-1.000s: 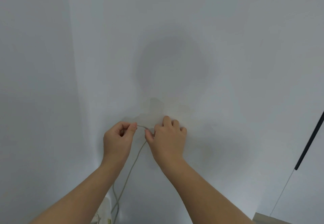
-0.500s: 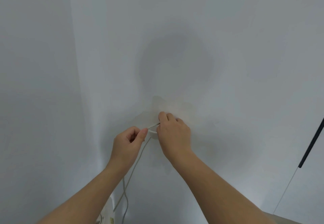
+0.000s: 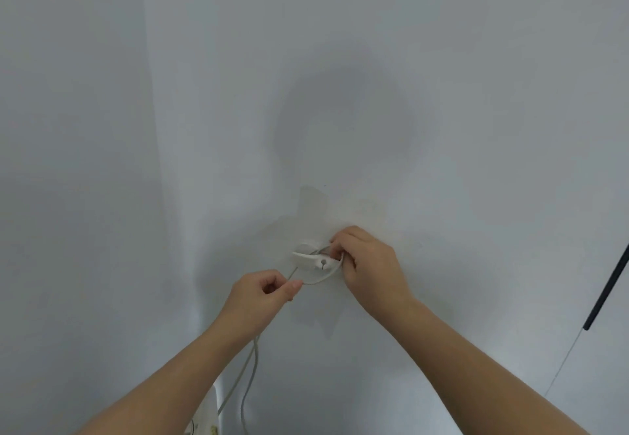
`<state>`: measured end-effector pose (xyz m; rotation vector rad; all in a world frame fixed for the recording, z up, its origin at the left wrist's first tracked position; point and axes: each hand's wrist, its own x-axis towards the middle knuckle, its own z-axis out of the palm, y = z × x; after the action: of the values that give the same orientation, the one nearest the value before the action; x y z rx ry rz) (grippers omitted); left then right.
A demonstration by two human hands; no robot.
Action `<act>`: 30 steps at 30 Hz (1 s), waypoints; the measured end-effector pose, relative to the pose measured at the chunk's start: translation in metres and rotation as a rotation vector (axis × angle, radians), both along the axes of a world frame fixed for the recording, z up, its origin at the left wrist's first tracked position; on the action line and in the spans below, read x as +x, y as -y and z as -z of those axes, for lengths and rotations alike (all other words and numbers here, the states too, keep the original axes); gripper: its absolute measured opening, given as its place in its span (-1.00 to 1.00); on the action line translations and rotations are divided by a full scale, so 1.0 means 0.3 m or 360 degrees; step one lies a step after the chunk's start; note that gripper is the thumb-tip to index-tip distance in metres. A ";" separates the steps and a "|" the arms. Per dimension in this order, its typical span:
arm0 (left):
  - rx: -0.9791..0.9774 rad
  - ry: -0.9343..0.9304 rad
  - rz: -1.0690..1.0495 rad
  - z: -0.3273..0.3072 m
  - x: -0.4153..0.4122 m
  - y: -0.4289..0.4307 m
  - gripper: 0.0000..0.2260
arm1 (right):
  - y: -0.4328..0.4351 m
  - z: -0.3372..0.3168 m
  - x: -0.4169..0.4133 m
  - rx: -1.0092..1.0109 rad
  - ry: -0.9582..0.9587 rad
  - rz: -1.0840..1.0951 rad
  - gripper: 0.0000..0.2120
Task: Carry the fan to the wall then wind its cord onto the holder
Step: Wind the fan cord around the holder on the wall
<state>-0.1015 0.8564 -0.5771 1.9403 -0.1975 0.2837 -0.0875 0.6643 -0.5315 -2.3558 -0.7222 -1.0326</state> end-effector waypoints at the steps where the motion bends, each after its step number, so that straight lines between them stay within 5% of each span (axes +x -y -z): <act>1: 0.0023 0.0020 -0.0015 0.002 -0.002 0.011 -0.71 | 0.013 0.002 -0.002 -0.0055 -0.0008 -0.0023 -0.81; 8: 0.0092 0.0118 -0.0097 -0.007 0.005 0.045 -0.71 | 0.044 0.019 -0.040 -0.0232 0.0079 0.0036 -0.79; 15: 0.0165 -0.0130 0.0315 0.019 -0.019 0.045 -0.74 | 0.051 0.005 -0.060 -0.0384 0.0182 0.0442 -0.91; 19: 0.0286 -0.0257 0.0470 0.018 -0.032 0.041 -0.74 | 0.020 -0.011 -0.070 -0.0537 0.0138 0.0675 -0.77; 30: 0.0479 -0.0334 0.0366 0.026 -0.021 0.067 -0.74 | 0.016 0.029 -0.085 -0.0840 0.0167 0.0716 -0.78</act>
<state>-0.1077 0.8364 -0.5848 2.2031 -0.3366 -0.1089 -0.1131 0.6594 -0.5404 -3.0355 -0.5607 -1.2770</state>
